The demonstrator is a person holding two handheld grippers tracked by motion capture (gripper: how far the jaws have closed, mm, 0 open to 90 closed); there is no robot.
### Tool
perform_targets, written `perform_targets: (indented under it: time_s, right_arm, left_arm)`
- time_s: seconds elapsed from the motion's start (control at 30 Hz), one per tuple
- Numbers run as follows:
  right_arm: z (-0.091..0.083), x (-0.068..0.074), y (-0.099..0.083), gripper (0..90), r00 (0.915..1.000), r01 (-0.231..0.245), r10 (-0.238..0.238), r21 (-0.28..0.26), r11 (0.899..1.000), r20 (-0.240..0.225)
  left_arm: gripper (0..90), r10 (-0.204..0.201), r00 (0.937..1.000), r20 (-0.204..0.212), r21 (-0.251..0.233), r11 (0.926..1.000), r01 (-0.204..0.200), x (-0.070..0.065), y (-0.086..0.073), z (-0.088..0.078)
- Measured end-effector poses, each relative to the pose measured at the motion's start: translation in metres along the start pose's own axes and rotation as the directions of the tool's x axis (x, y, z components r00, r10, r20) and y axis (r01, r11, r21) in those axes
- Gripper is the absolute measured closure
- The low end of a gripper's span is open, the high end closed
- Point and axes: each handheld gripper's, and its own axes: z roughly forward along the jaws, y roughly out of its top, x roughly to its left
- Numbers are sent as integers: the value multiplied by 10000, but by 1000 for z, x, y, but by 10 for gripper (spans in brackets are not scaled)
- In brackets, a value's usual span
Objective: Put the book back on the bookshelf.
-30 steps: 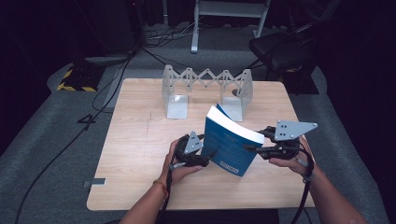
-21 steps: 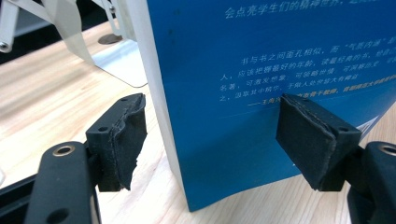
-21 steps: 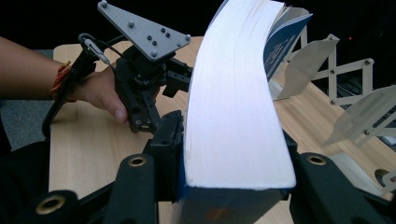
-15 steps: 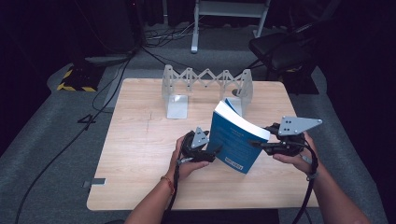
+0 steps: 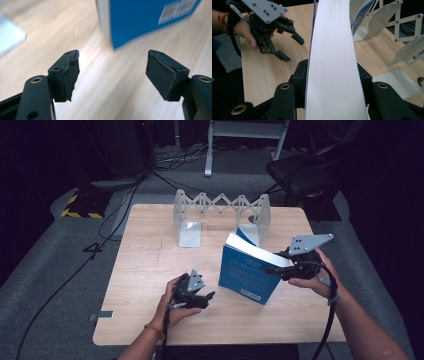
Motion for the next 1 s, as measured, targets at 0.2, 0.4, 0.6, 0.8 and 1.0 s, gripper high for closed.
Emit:
perform_targets:
  time_s: [0.2, 0.4, 0.6, 0.8, 1.0]
  right_arm:
    - [7, -4, 14, 567, 9997, 165, -152, 719, 9973, -176]
    - [13, -10, 22, 565, 9991, 175, -123, 1304, 9913, -404]
    - [18, -13, 29, 558, 9968, 243, -98, 1849, 9825, -788]
    - [25, -15, 38, 551, 9946, 212, 25, 2275, 9735, -1037]
    - [26, -17, 41, 595, 9953, 36, 193, 2369, 9715, -944]
  left_arm:
    - [241, -878, 9961, -42, 839, 9926, 879, 19, -33, -20]
    - [216, -1261, 9920, 25, 1510, 9807, 1242, 33, -53, -26]
    - [205, -1566, 9864, 495, 1558, 9768, 1473, 38, -59, -25]
    - [190, -1153, 9932, 174, 1321, 9849, 1120, 35, -63, -23]
    - [151, -1059, 9944, 28, 1190, 9873, 1048, 31, -63, -20]
